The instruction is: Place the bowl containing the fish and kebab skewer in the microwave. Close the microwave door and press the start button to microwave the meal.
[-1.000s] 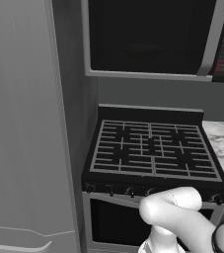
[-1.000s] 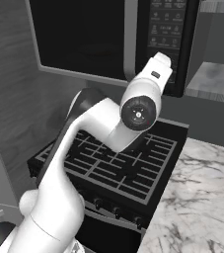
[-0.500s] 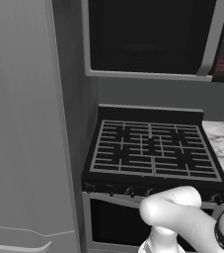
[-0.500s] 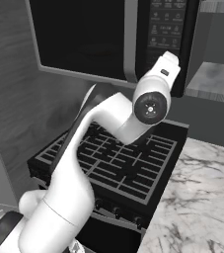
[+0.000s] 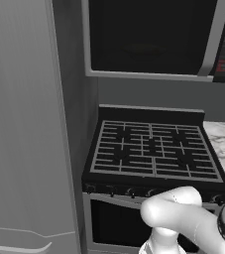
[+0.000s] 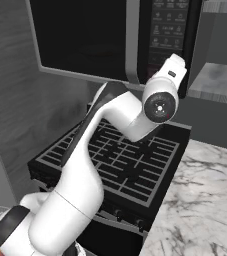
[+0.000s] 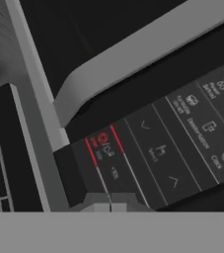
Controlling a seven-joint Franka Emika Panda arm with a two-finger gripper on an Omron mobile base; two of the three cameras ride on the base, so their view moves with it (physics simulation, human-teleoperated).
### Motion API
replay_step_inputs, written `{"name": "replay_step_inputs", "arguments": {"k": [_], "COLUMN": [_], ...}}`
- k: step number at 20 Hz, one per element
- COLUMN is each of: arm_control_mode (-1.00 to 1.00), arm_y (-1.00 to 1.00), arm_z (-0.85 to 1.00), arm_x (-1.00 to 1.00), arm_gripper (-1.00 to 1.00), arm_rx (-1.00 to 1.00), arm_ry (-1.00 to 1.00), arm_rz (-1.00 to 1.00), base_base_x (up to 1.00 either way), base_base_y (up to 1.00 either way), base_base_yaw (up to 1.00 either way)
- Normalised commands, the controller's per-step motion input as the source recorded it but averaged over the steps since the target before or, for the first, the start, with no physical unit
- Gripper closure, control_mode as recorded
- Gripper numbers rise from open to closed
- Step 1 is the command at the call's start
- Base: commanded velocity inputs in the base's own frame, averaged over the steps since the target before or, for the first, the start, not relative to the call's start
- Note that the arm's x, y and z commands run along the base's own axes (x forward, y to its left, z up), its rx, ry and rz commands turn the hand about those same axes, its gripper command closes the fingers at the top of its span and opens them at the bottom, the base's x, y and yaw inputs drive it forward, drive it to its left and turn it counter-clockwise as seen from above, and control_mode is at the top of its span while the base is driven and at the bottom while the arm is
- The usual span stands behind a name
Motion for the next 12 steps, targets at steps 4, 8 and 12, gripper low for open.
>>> {"name": "replay_step_inputs", "arguments": {"k": [4,8,12], "arm_control_mode": [-1.00,-1.00,-1.00], "arm_y": [-0.20,-0.21,-0.21], "arm_z": [-0.08,-0.06,-0.05], "arm_x": [0.32,0.32,0.33], "arm_gripper": [1.00,1.00,1.00], "arm_rx": [0.00,0.00,0.00], "arm_ry": [0.00,0.00,0.00], "arm_rz": [0.00,0.00,0.00], "base_base_x": [0.00,0.00,0.00], "base_base_y": [0.00,0.00,0.00], "base_base_yaw": [0.00,0.00,0.00]}}
